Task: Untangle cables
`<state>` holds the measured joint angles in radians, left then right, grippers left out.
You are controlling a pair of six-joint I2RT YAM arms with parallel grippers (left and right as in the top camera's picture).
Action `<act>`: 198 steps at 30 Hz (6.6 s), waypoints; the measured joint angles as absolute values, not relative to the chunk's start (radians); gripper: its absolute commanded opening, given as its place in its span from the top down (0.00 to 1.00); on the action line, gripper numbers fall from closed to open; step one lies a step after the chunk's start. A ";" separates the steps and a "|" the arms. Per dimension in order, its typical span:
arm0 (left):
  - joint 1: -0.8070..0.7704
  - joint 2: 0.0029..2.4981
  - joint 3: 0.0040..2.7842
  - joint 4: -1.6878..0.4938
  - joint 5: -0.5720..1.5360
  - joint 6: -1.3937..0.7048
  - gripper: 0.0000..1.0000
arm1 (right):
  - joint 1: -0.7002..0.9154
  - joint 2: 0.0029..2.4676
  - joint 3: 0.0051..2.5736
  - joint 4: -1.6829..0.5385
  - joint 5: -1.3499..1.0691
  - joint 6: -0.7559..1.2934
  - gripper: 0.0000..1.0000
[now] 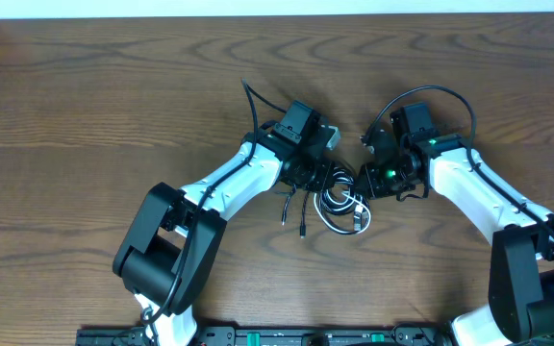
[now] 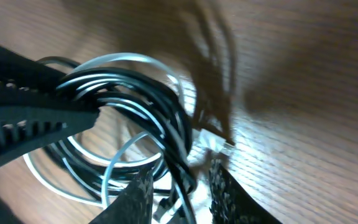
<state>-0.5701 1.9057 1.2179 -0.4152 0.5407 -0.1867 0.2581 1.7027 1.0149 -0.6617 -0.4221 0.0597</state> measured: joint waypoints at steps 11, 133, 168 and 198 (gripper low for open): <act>-0.570 1.905 1.217 -0.400 0.587 -0.186 0.92 | 0.259 1.703 1.015 -0.651 -0.400 0.060 0.72; -0.567 1.871 1.217 -0.449 0.421 -0.197 0.93 | 0.072 1.620 1.015 -0.772 -0.394 0.074 0.58; -0.567 1.689 1.217 -0.402 0.510 -0.500 0.92 | 0.273 1.620 0.880 -0.518 -0.276 0.240 0.61; -0.558 1.689 1.217 -0.491 0.310 -0.542 0.93 | 0.297 1.596 0.767 -0.607 -0.113 0.447 0.99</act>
<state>-0.5583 1.6890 1.2171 -0.4911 0.3103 -0.5415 0.2970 1.5955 0.7666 -0.6071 -0.1127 0.4465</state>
